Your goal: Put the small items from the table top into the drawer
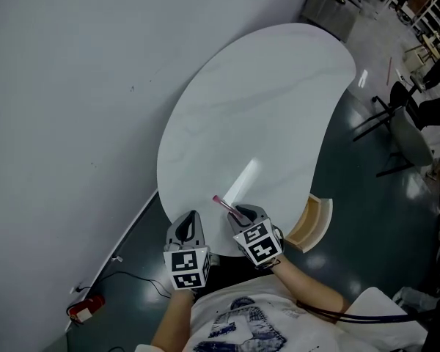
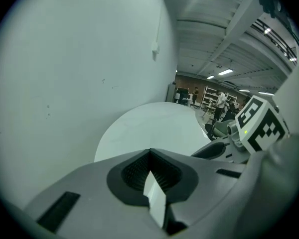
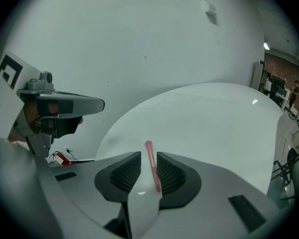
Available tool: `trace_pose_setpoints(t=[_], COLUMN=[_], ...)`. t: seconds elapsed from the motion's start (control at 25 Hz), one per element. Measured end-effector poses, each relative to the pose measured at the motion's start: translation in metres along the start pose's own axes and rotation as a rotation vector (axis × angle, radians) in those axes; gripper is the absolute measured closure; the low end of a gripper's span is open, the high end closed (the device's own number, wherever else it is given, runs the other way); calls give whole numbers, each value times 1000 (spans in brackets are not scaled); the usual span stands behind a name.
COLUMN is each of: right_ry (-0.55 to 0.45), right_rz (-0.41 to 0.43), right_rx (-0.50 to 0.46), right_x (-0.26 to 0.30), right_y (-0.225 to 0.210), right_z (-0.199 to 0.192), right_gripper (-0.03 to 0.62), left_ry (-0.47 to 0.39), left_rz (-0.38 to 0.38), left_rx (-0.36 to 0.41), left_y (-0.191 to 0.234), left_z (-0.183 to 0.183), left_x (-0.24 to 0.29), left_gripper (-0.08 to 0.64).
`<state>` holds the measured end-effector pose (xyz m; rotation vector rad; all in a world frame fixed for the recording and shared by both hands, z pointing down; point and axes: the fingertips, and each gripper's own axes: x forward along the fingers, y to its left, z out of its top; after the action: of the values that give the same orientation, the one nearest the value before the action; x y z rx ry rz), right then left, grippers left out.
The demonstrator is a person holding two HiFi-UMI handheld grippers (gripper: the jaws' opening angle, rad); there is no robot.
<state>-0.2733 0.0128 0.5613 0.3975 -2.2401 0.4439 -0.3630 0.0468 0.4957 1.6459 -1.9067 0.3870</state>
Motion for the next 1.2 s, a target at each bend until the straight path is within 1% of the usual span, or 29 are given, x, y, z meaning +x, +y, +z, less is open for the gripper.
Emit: trace_pose_setpoints(t=[0.2,0.4,0.52,0.84,1.2], right_ry=[70,116,135,169,172], right_rz=[12,45,64,82,58], right_rx=[-73,-102,-125,-228,-240], right_x=[22,41,49,64,64], right_y=[-10,-15,-15,-13,-14], right_z=[-8,-15,-18,-26,-28], right_gripper=[502,502,502,502,514], left_ry=[27,51,61,82,77], left_rz=[27,47,57,78,65], left_rx=[-24,-51,-63,-82,-71], left_y=[5,11,13,21,22], left_z=[-7,-12,-14,-16,-11], left_x=[17,34,40,54,56], left_gripper=[526,526,526,526,526])
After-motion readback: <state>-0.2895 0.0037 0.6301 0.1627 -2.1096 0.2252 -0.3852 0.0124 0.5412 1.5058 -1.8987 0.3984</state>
